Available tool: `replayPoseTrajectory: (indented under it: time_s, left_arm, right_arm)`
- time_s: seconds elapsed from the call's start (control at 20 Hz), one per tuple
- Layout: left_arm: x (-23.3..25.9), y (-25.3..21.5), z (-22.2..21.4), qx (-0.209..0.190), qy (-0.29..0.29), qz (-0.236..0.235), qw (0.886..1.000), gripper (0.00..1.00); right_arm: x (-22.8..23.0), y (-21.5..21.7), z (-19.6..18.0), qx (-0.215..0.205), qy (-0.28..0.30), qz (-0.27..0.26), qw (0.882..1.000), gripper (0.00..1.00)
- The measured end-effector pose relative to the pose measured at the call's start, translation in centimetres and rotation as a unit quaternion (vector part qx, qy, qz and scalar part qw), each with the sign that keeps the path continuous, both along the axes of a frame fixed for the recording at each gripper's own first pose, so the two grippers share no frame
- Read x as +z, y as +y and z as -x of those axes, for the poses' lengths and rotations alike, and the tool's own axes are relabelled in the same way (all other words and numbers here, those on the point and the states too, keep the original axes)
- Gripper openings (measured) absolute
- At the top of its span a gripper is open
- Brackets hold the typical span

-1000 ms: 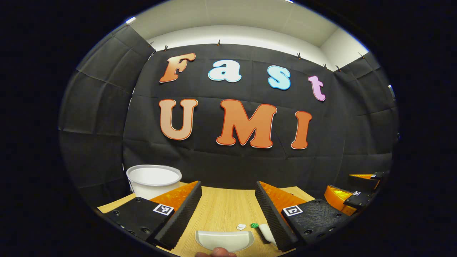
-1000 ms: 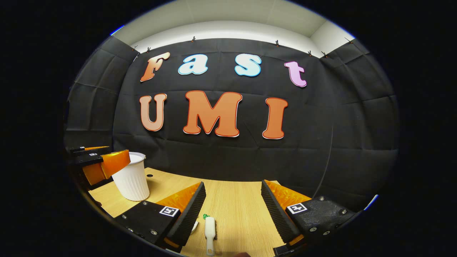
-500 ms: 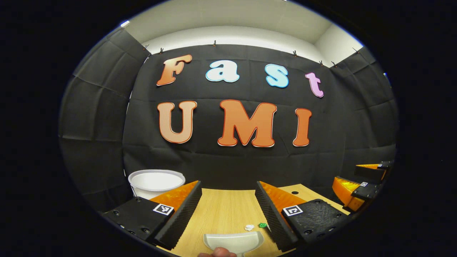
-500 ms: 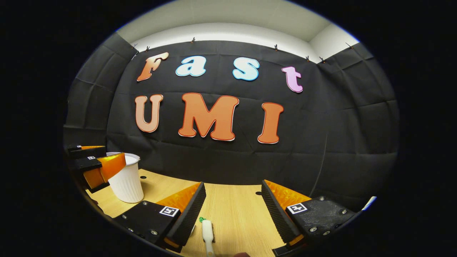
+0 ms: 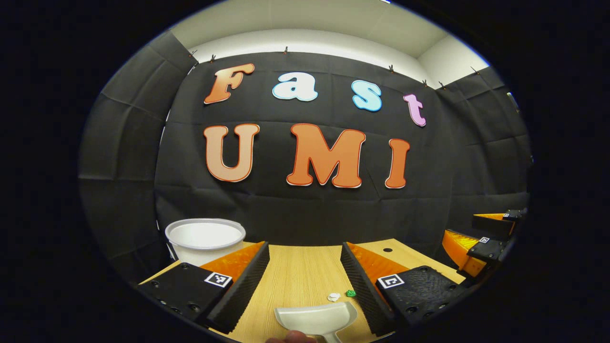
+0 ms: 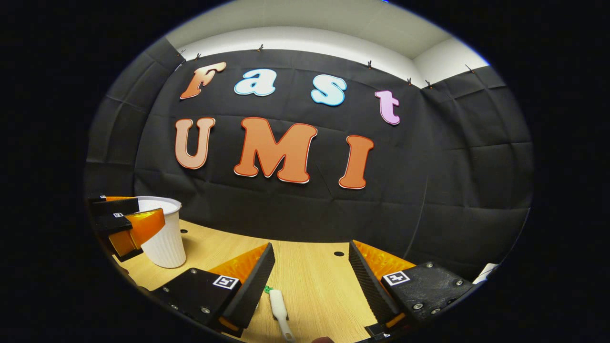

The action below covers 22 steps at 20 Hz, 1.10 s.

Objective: Pick up the small broom and dustpan from the desktop, sweep the trash into the dustpan with the broom, and then empty the trash into the garbage bin.

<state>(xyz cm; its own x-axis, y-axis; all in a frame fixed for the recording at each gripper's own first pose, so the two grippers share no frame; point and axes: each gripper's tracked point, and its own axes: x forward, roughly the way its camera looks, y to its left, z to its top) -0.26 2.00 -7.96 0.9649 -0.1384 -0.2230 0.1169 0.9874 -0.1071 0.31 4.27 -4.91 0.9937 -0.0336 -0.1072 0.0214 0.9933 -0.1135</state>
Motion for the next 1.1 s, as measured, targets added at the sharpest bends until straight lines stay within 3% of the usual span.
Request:
replayPoseTrajectory:
  time_s: [0.5,0.65,0.75,0.95,1.05,1.1]
  left_arm:
    - [0.8,-0.4,-1.2,0.024,-0.012,-0.006,1.0,0.95]
    - [-2.9,-1.9,-0.8,0.019,0.055,0.017,0.998,0.95]
    - [-6.4,-3.1,-0.2,0.014,0.115,0.033,0.993,0.95]
    - [-12.5,-4.8,0.6,0.01,0.236,0.048,0.971,0.95]
    - [-15.2,-6.0,0.8,0.01,0.3,0.043,0.953,0.95]
    - [-17.0,-6.6,1.6,0.009,0.344,0.038,0.938,0.96]
  right_arm:
    - [-0.1,0.2,-2.0,0.034,-0.002,-0.005,0.999,0.94]
    - [-2.6,0.0,-3.1,0.046,0.036,-0.023,0.998,0.94]
    - [-6.0,-0.2,-3.6,0.057,0.091,-0.033,0.994,0.94]
    - [-14.4,0.5,-3.1,0.091,0.234,-0.051,0.967,0.95]
    - [-18.7,0.8,-2.4,0.108,0.299,-0.05,0.947,0.94]
    - [-20.6,0.9,-2.4,0.116,0.332,-0.045,0.935,0.95]
